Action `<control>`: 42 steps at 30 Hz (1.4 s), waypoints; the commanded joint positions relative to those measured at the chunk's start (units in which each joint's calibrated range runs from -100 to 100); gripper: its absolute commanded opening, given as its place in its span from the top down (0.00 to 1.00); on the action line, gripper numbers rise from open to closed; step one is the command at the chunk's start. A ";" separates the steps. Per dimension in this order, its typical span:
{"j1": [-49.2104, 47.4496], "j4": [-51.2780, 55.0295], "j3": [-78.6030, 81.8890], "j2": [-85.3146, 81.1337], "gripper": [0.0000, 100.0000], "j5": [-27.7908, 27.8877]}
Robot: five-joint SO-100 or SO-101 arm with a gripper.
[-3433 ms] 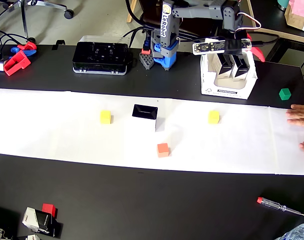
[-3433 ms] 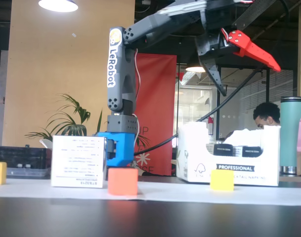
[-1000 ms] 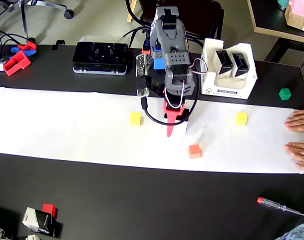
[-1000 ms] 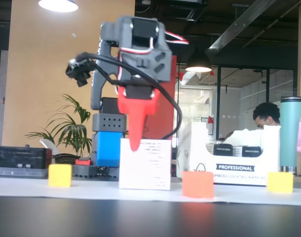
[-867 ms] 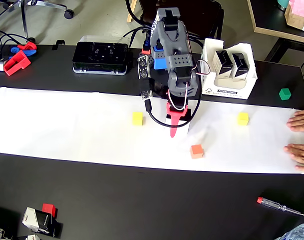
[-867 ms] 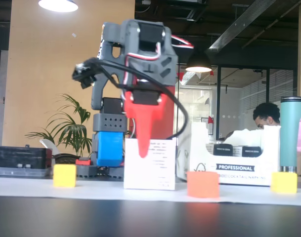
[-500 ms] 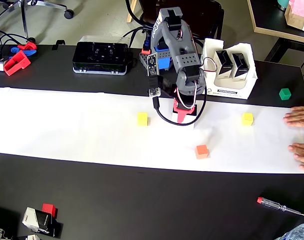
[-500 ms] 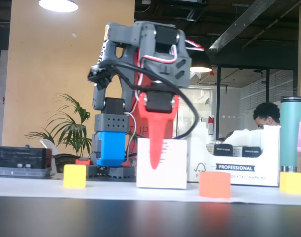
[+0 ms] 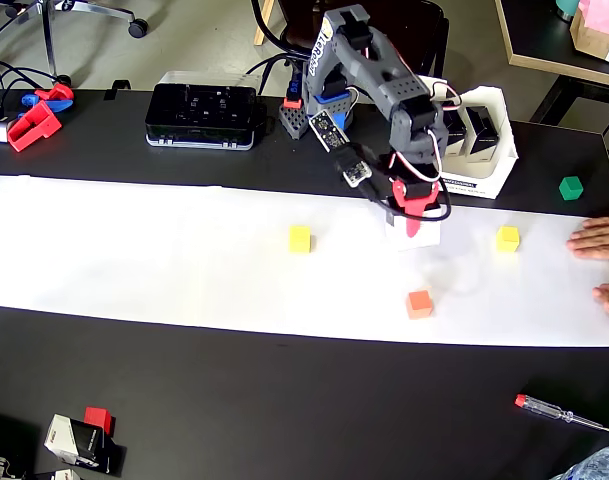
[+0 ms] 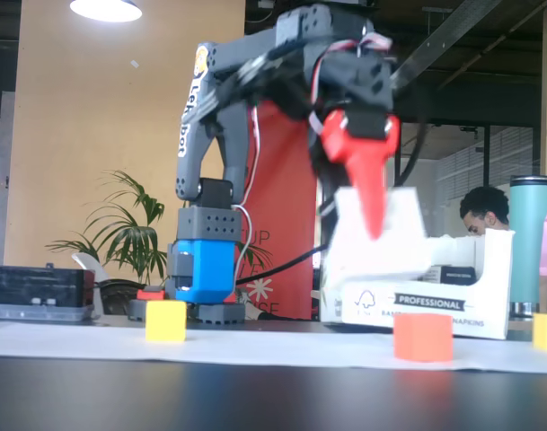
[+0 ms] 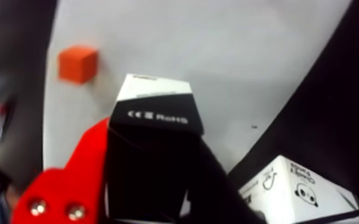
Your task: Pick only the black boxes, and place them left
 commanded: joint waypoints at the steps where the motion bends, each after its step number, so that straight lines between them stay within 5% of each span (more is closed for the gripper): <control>1: -6.35 0.05 -7.18 -12.79 0.90 3.71; 26: -47.15 8.40 2.13 -28.20 0.89 7.03; 42: -37.97 11.18 -4.79 -8.76 0.90 11.56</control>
